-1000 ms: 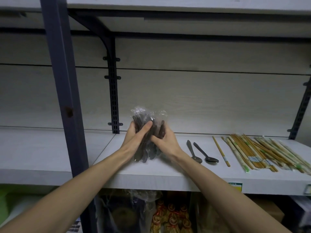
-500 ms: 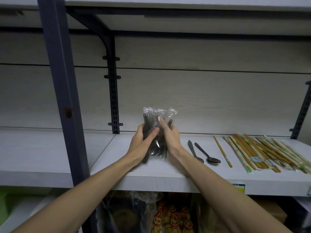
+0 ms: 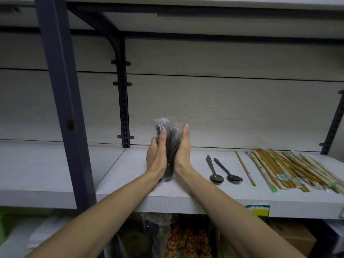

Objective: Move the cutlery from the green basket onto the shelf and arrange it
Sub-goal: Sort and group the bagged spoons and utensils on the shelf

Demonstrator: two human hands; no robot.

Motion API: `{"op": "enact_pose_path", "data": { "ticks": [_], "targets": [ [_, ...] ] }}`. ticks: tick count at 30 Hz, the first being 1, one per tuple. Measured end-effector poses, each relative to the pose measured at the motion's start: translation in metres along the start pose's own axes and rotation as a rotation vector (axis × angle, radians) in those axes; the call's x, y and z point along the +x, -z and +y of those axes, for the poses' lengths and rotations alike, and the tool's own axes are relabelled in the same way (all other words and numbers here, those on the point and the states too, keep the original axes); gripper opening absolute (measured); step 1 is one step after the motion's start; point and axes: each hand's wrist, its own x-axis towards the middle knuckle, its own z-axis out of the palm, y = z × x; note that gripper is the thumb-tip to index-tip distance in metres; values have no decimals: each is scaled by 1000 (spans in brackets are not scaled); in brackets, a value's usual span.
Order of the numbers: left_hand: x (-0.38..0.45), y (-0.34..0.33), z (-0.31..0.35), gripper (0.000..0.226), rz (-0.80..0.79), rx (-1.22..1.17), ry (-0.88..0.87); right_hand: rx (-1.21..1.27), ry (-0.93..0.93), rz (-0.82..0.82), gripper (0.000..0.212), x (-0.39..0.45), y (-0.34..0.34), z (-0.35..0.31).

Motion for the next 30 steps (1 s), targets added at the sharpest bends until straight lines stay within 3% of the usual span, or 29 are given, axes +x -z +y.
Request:
{"op": "enact_pose_path", "data": {
  "ticks": [15, 19, 23, 27, 30],
  "targets": [
    [-6, 11, -3, 76, -118, 180, -60, -497, 567, -220, 41, -37, 24, -23],
    [-6, 13, -5, 90, -116, 185, -50, -519, 501, -161, 47, -37, 21, -22],
    [-10, 17, -3, 69, -173, 170, -93, -521, 455, -73, 27, -28, 21, -27],
    [-7, 31, -6, 73, -363, 251, -148, -539, 397, -127, 32, -20, 27, -30],
    [-4, 45, -8, 63, -566, 282, -135, -471, 282, -188, 45, -16, 31, -33]
  ]
}}
